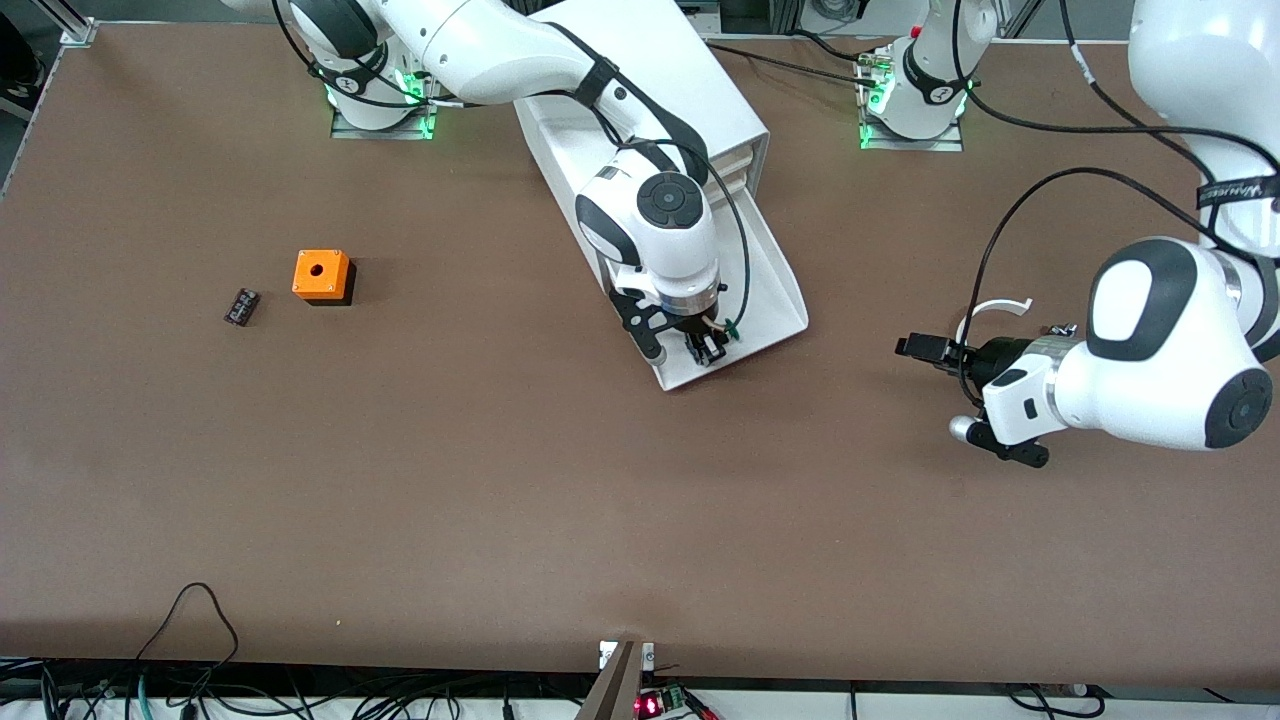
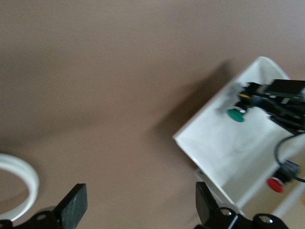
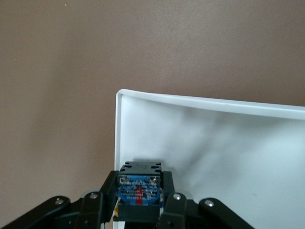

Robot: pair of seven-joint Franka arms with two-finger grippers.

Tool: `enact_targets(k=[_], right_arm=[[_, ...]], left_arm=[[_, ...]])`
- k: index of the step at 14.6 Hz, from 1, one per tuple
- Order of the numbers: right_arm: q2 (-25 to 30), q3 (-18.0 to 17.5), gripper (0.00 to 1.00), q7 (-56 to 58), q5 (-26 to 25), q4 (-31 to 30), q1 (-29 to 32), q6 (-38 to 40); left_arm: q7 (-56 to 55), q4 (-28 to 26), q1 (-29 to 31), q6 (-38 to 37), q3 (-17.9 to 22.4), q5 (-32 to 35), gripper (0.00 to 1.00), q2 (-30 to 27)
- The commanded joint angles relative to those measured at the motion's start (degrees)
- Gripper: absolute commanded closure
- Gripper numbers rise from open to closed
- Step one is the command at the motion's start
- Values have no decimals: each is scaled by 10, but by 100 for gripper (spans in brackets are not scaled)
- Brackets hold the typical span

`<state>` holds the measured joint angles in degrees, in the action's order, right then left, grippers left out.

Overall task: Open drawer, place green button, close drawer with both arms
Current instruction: 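Lower the button into the open drawer and open the right gripper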

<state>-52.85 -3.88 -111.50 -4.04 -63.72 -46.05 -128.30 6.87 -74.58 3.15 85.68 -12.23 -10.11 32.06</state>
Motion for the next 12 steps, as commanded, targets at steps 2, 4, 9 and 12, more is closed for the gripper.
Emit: enact_targets(k=[2, 4, 9, 12], right_arm=[[-9, 4, 43, -23, -11, 15, -7, -4], [-7, 5, 1, -24, -11, 15, -7, -1], [13, 26, 0, -6, -10, 40, 2, 47], [26, 18, 0, 62, 5, 76, 46, 102]], left_arm=[[-32, 40, -31, -5, 3, 155, 0, -7], [-30, 70, -32, 1, 10, 196, 0, -5], [-31, 84, -26, 74, 10, 198, 0, -3], [-65, 78, -28, 77, 10, 183, 0, 0]])
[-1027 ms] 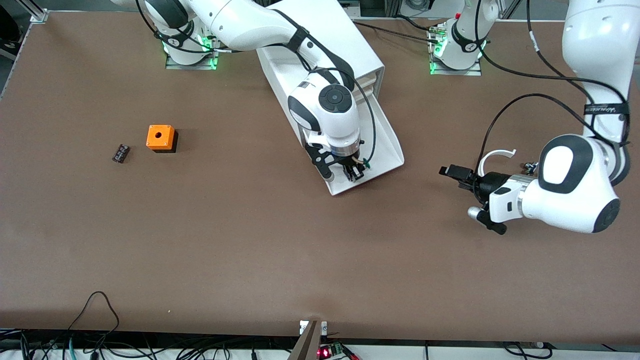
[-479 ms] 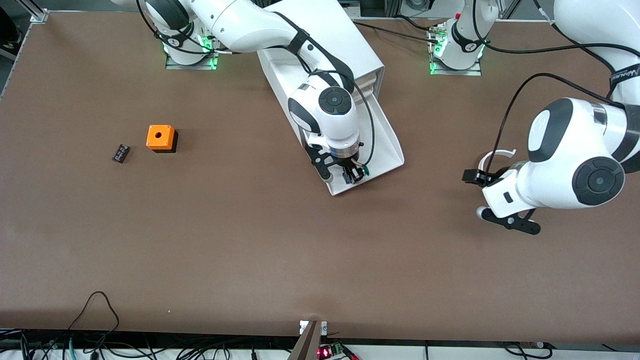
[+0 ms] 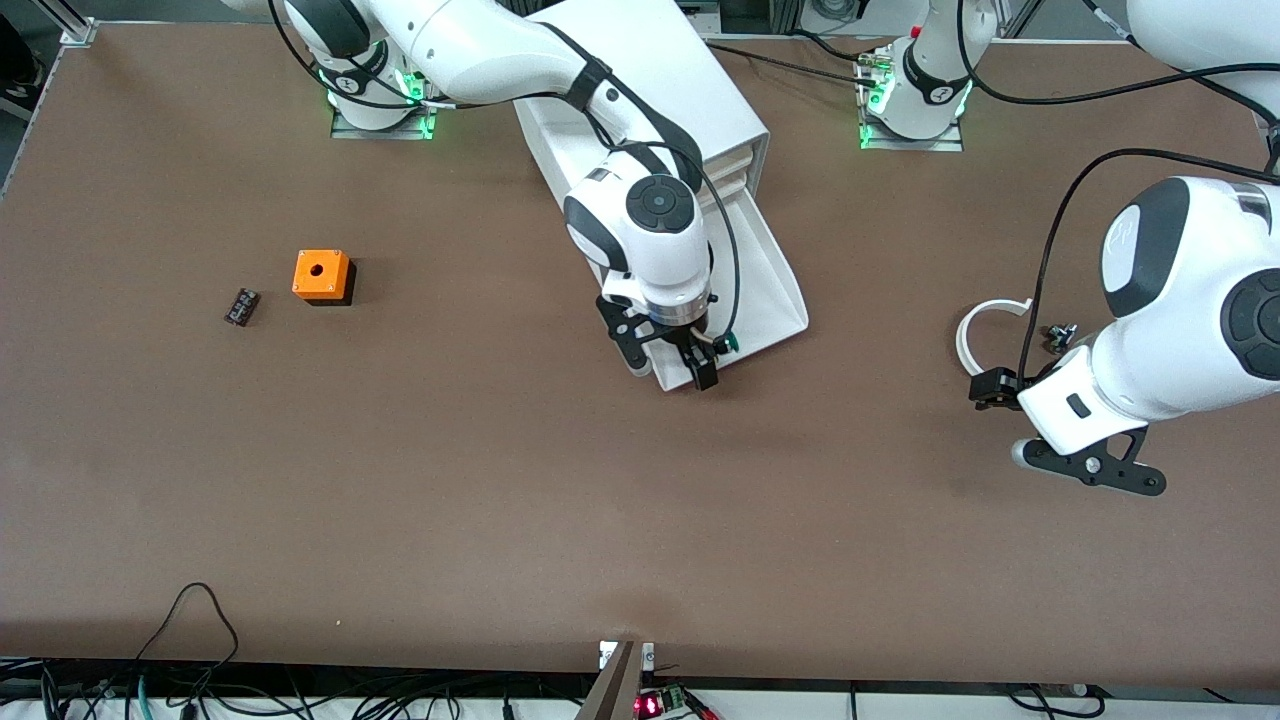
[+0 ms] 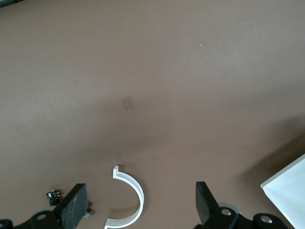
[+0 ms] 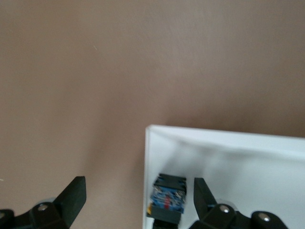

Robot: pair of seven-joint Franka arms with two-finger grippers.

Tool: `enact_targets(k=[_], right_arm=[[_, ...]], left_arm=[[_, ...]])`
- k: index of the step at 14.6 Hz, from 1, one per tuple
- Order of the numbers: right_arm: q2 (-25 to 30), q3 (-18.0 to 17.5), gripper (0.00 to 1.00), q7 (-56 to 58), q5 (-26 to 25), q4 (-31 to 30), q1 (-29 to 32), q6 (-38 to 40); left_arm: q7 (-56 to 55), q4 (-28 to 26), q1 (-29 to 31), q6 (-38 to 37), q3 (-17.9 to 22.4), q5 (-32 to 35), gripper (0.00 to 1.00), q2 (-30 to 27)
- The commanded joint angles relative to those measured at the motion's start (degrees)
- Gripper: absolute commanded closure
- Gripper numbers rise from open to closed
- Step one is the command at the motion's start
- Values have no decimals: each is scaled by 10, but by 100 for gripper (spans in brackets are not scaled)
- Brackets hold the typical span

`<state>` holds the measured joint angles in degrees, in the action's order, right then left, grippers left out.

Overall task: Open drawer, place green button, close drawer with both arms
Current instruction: 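Lower the button into the open drawer and open the right gripper, then raise the right gripper away while the left gripper pushes the drawer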

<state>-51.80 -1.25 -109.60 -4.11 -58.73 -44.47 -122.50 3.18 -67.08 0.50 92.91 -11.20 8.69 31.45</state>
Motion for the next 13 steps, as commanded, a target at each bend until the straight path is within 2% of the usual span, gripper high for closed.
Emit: enact_targets(k=[1, 3, 6, 8, 11, 13], right_arm=[[27, -9, 0, 74, 20, 28, 45, 61], [52, -9, 0, 173, 50, 27, 71, 98], [74, -9, 0, 350, 53, 27, 105, 165], [87, -8, 0, 422, 54, 27, 131, 190], [119, -6, 0, 544, 56, 13, 175, 208], [130, -5, 0, 616, 56, 7, 202, 231]], left_arm=[[-66, -8, -4, 6, 0, -9, 0, 6], [-165, -50, -5, 31, -2, -10, 0, 6], [-280, -124, -12, 62, -28, -16, 0, 4], [-365, -189, -24, 130, -41, -13, 0, 0], [-495, -281, -90, 275, -45, 1, 0, 2], [-587, -315, -121, 337, -47, 65, 0, 9]])
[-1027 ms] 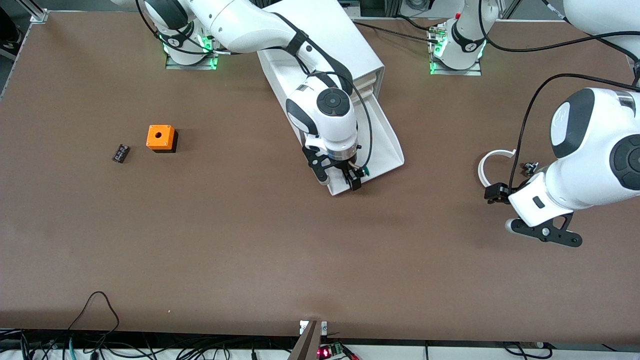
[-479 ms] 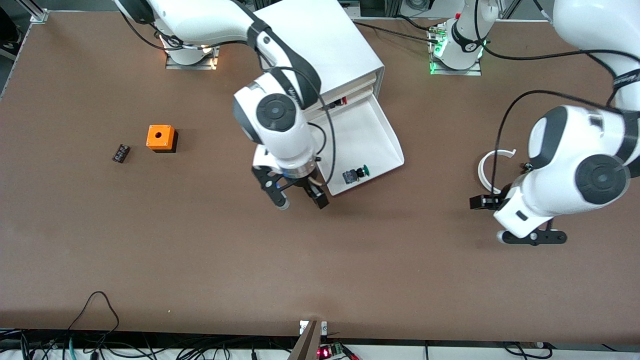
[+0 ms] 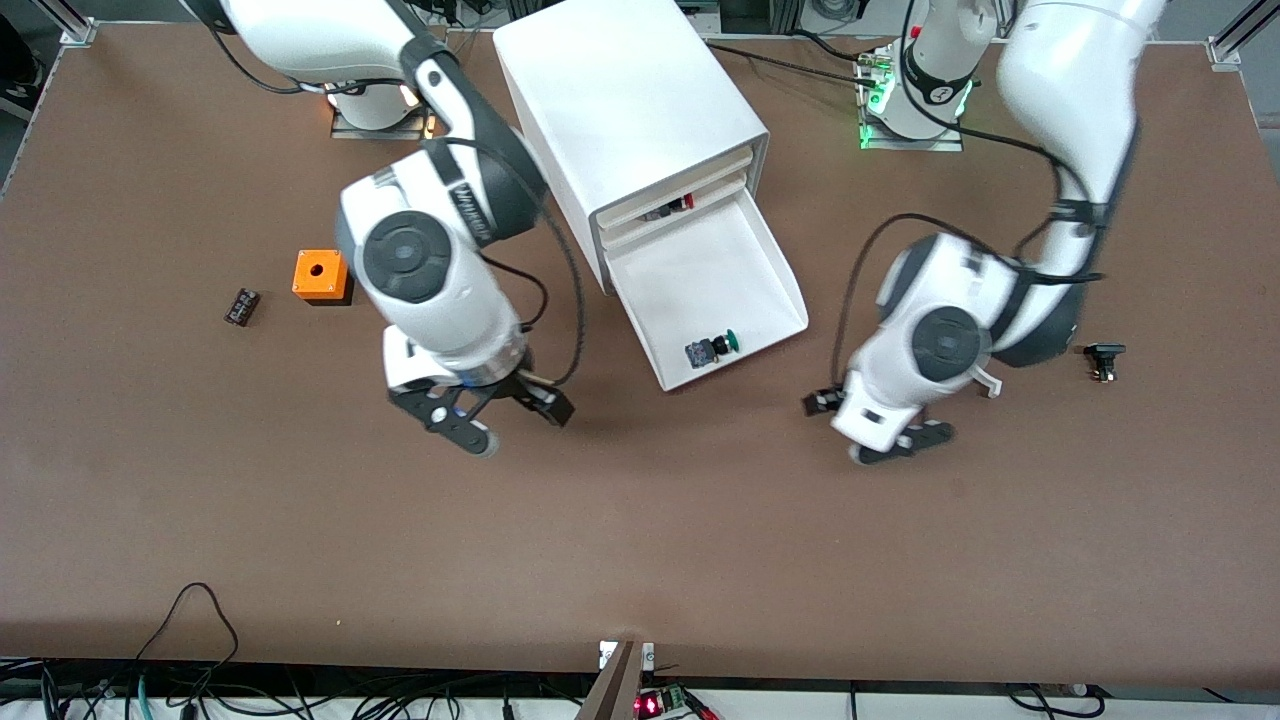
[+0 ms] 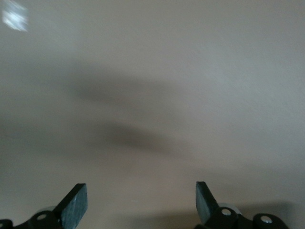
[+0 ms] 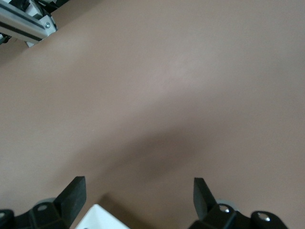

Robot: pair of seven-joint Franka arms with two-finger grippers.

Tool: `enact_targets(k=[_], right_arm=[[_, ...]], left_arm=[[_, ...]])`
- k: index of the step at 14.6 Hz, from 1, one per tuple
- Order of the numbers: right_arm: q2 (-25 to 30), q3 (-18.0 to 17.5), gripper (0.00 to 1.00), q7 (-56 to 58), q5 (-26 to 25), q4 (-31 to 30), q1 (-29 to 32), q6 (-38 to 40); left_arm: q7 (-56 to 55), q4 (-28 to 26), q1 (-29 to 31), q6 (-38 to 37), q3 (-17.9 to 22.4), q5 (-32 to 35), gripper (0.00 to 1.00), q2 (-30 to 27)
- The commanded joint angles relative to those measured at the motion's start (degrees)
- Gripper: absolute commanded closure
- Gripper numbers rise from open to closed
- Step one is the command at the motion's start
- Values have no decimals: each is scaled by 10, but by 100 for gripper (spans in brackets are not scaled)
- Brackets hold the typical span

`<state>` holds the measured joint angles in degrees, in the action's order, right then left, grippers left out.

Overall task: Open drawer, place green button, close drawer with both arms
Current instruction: 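Raise the right gripper away while the left gripper pushes the drawer, then push the drawer shut into the cabinet with the left gripper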

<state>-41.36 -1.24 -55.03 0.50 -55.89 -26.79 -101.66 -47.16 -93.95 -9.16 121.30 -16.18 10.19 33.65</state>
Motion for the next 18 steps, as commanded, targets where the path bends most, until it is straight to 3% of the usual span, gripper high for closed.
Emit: enact_targets(k=[1, 5, 11, 18], right_arm=[[39, -5, 0, 104, 13, -26, 44, 37], [107, -3, 0, 248, 20, -110, 103, 42], [204, -1, 0, 353, 19, -218, 169, 39], [323, 31, 0, 421, 8, -343, 173, 31]], left_arm=[[-130, -48, -34, 70, 3, 77, 0, -2], [-236, -48, -82, 80, 3, 91, 0, 18], [-241, -72, -87, 72, -13, 84, 0, 12], [-241, -85, -39, -3, -120, 67, 0, 7]])
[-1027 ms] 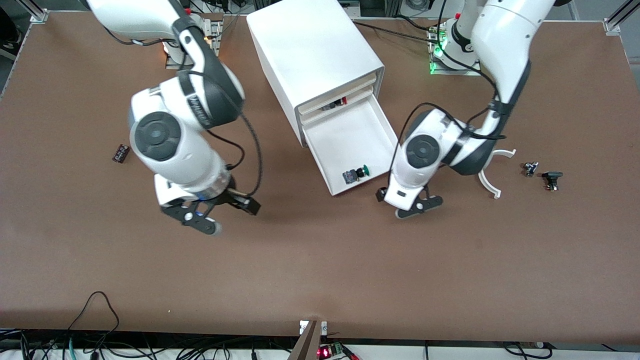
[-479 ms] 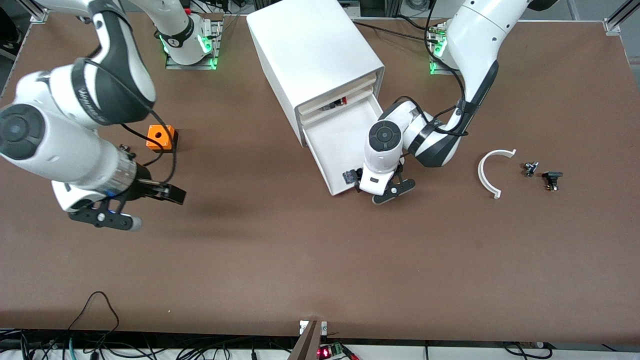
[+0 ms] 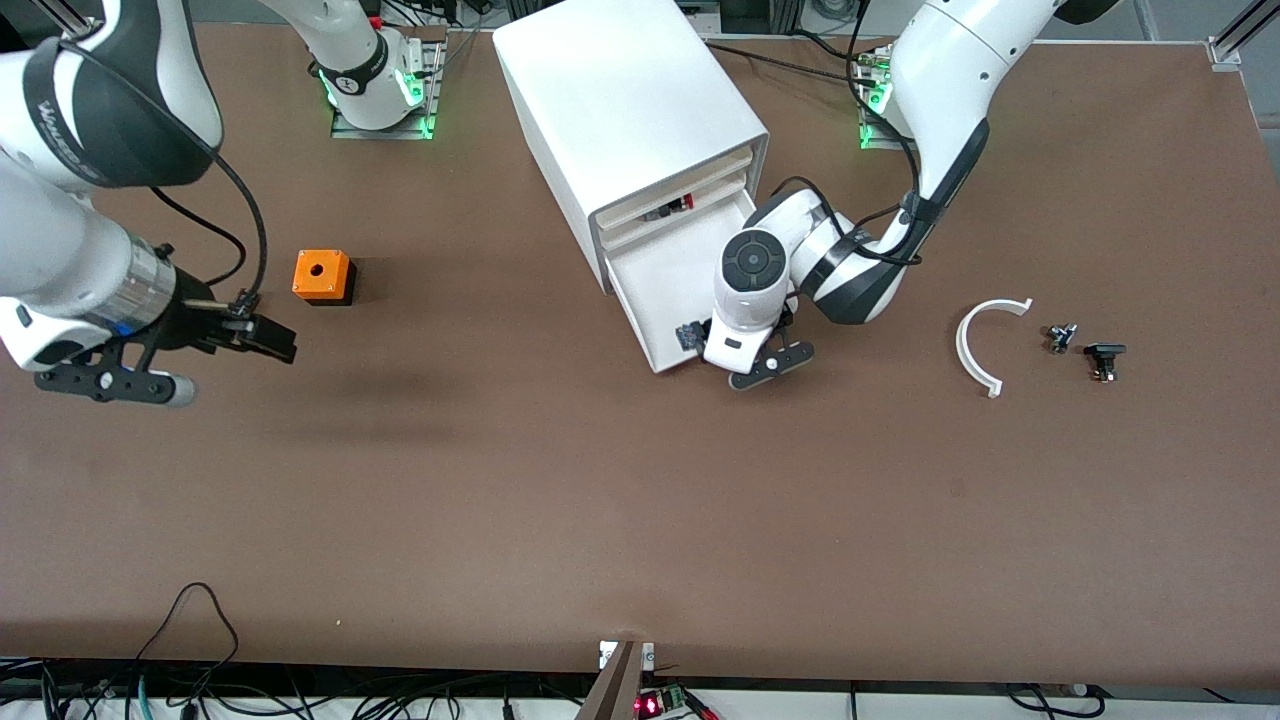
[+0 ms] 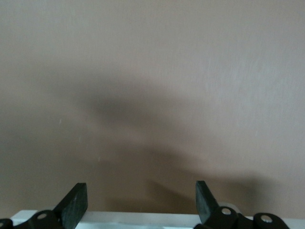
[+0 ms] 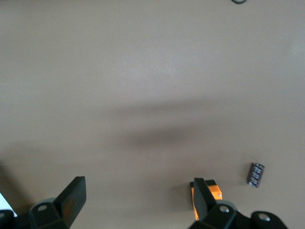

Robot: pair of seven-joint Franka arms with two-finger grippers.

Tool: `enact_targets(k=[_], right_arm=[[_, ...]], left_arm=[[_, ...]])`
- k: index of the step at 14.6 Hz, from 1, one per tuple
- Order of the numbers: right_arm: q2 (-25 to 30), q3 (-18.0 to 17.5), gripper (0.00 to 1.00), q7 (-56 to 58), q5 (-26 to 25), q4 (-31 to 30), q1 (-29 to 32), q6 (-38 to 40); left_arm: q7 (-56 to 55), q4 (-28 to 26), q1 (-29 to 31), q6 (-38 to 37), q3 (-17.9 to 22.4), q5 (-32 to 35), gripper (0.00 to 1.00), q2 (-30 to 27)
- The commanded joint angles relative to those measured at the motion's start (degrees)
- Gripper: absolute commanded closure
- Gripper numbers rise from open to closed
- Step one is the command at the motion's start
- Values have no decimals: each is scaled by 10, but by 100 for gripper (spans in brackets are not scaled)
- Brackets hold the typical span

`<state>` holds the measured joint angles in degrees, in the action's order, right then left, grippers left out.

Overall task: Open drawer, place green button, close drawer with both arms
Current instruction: 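Push the drawer shut into the cabinet with the left gripper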

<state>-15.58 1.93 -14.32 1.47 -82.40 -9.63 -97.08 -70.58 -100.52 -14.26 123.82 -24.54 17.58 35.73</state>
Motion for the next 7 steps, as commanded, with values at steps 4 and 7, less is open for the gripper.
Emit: enact_targets(k=[4, 7], right_arm=[[132, 1, 0, 16, -41, -124, 1, -8], [181, 2, 0, 16, -42, -166, 1, -6]], left_arm=[[-11, -27, 12, -40, -64, -48, 0, -11], [-11, -30, 16, -81, -88, -75, 0, -13]])
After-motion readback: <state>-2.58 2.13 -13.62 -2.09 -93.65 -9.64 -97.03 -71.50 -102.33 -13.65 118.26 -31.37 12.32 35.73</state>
